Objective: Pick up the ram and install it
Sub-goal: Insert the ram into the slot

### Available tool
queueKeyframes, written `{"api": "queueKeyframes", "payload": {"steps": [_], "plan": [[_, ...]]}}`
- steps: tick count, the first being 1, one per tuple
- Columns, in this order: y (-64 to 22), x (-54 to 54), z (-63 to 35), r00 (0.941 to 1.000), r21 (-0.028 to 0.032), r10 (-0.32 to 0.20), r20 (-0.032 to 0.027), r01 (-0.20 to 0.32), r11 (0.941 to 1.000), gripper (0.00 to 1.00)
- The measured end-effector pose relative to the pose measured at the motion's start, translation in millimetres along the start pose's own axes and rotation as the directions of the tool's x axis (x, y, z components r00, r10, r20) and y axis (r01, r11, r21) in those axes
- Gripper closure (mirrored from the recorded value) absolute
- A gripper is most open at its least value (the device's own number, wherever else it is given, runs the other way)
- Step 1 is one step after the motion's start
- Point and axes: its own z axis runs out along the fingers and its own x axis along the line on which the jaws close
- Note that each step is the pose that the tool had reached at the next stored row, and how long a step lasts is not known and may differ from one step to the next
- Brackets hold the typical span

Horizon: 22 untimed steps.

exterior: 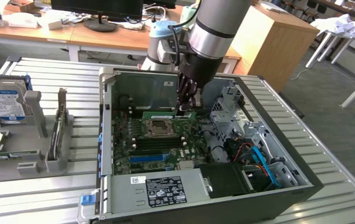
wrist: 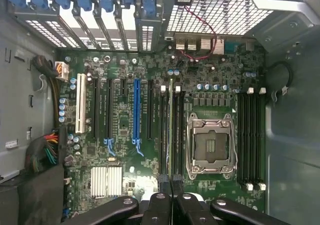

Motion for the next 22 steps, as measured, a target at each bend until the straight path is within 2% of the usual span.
{"api": "queueKeyframes", "payload": {"steps": [22], "plan": [[-1.4,1.9,25.1,1.0000,0.0000,0.000,0.0000,0.000,1.0000,0.88]]}}
